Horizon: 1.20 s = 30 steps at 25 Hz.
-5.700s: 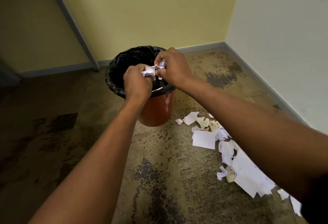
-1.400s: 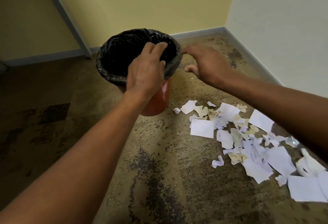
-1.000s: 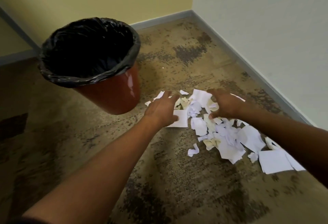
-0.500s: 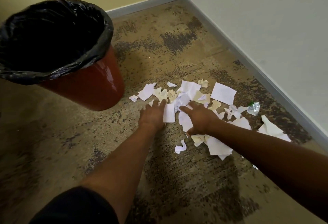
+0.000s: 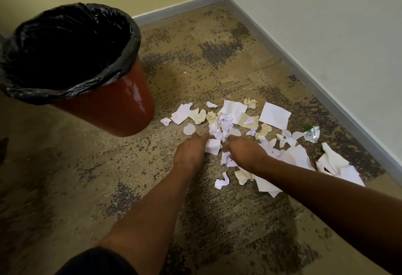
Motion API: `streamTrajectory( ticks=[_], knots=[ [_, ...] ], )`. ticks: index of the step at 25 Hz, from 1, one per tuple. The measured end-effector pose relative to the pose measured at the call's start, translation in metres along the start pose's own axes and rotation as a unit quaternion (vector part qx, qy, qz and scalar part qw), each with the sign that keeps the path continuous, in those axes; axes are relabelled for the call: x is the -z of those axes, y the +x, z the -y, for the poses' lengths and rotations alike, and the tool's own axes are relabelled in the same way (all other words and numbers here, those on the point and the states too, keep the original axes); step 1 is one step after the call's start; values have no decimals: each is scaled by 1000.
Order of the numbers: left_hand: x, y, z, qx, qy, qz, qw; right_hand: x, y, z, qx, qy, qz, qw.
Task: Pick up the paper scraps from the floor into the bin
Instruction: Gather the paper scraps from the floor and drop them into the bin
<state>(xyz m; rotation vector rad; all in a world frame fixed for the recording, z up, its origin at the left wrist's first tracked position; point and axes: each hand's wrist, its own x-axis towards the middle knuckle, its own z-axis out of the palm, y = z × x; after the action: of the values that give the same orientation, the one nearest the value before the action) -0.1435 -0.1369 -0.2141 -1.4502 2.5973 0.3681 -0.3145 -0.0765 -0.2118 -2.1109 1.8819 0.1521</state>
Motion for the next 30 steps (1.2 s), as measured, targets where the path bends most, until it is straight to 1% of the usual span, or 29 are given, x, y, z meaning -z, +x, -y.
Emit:
streamTrajectory(
  ticks=[4,7,10,13,17,22,25,30],
  knots=[
    [5,-10,-1,-9,-4,-17,1000,5,-4,-4,-27,47,-10,998],
    [13,-14,-1,-10,-35,-27,999,16,-6,-4,-44,83,-26,995],
    [27,-17,0,-4,-80,-55,995,34,-2,0,-48,111,-75,990],
    [45,-20,4,8,-135,-102,986,52,7,6,-52,130,-119,983],
    [74,-23,15,17,-208,-149,967,84,15,18,-8,163,-182,970],
    [129,-32,37,31,-278,-235,931,152,25,48,48,199,-295,933],
    [167,-45,57,41,-282,-293,913,190,36,79,65,221,-331,915],
    [207,-75,96,65,-269,-359,891,230,58,140,111,251,-365,890]
  ],
)
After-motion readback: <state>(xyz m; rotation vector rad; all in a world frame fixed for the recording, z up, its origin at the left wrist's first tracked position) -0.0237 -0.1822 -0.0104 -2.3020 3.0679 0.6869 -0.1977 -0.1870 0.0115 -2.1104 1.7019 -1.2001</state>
